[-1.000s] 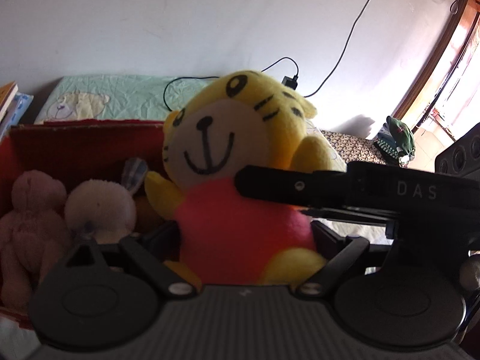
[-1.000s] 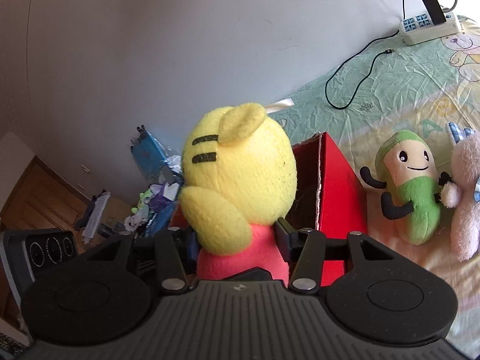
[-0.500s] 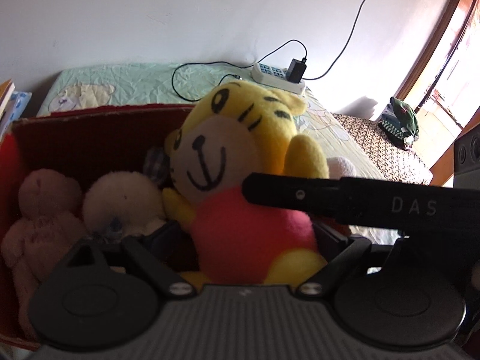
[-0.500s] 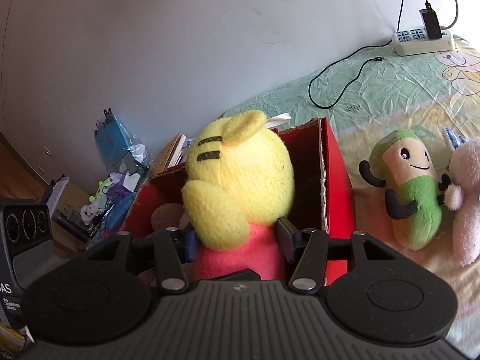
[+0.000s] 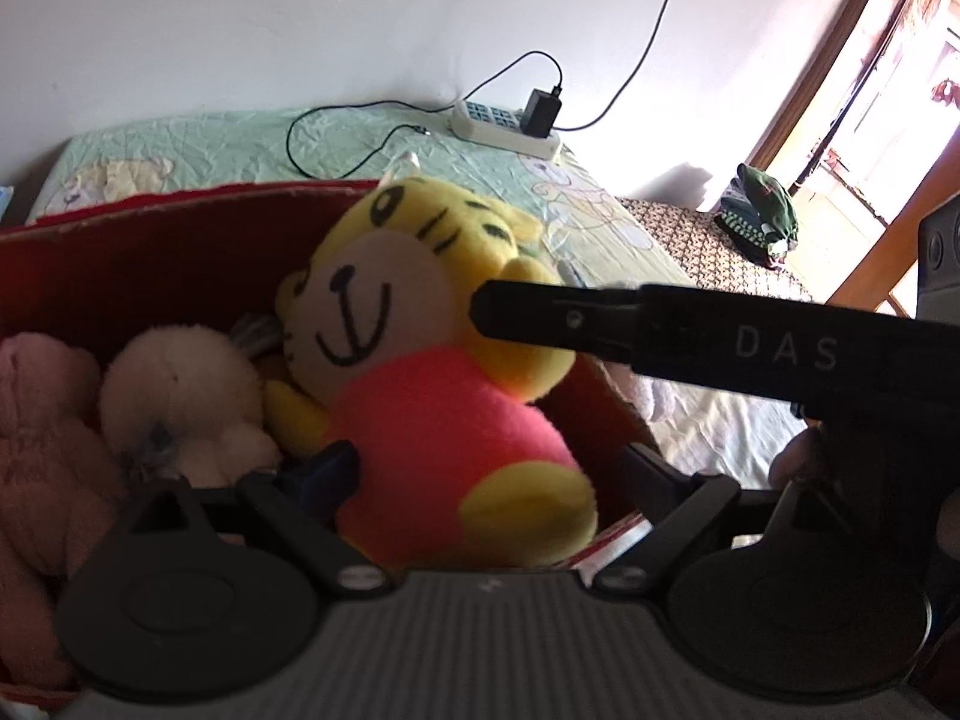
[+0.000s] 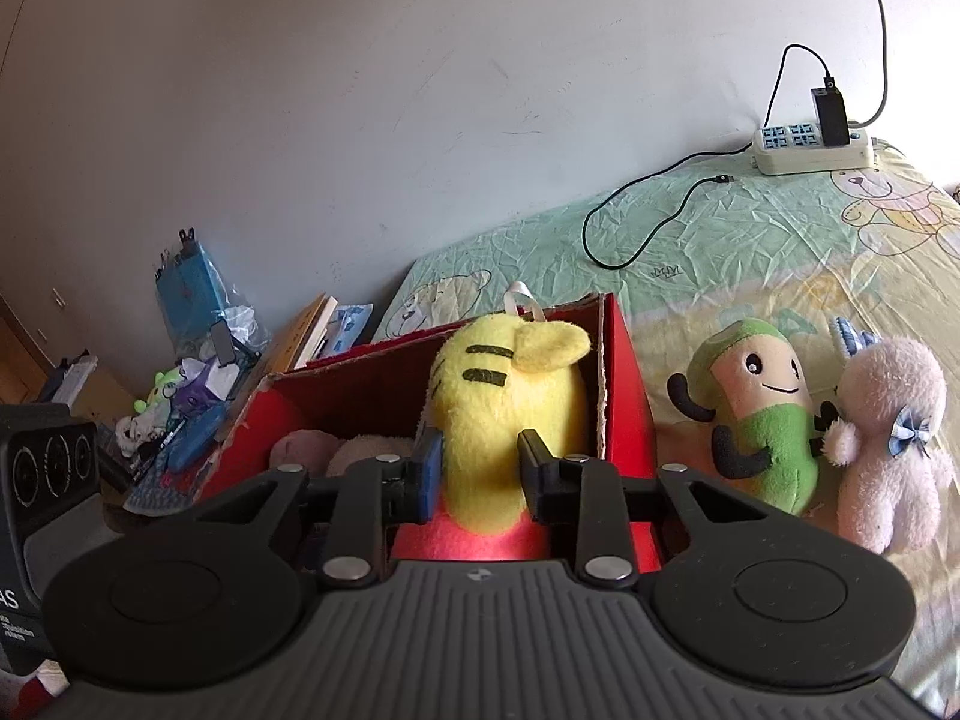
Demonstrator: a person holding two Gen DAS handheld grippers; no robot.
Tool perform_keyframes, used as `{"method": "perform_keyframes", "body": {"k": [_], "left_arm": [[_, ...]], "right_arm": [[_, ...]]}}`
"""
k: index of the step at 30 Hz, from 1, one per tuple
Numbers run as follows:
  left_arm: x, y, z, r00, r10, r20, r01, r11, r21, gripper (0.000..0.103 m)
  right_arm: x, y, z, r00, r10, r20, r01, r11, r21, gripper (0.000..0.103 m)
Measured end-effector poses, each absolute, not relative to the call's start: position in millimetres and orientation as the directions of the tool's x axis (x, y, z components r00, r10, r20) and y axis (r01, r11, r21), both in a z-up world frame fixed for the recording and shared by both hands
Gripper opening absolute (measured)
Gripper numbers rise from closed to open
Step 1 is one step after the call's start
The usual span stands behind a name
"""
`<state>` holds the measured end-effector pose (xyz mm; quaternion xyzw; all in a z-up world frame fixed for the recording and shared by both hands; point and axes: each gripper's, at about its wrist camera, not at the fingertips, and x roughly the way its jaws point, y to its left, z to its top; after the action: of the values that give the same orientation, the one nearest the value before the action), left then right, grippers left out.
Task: Organize objects
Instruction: 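Carry the yellow tiger over the red box and lower it in, then open the right gripper to release the yellow tiger in the box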
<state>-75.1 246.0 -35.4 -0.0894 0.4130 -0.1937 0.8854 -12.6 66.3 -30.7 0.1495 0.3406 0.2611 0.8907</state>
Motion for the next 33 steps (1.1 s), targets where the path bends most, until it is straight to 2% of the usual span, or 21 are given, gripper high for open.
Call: {"method": "perform_keyframes", "body": {"k": [3, 7, 17, 33], "left_arm": [[-74.3, 239.2, -37.3, 0.581, -0.405, -0.706, 0.271, 0.914, -0.302, 0.093], [-71.9, 237.2, -39.4, 0.577, -0.390, -0.717, 0.257, 0.921, -0.294, 0.094], [-68.9, 235.9, -42.0, 0.562, -0.362, -0.743, 0.203, 0.932, -0.300, 0.095], [-75.9, 225.0, -37.7, 0.593, -0.258, -0.763, 0.131, 0.966, -0.224, 0.098]], "right_arm": [[-9.5, 68.5, -35.1, 0.636, 0.526, -0.564, -0.346, 0.848, 0.401, 0.030], [-7.8, 61.2, -44.4, 0.623, 0.531, -0.574, -0.306, 0.841, 0.446, 0.030], [-20.0, 62.2, -46.9, 0.659, 0.532, -0.532, -0.340, 0.841, 0.421, 0.030], [-29.3, 53.2, -49.2, 0.656, 0.560, -0.506, -0.352, 0.820, 0.451, 0.029]]}}
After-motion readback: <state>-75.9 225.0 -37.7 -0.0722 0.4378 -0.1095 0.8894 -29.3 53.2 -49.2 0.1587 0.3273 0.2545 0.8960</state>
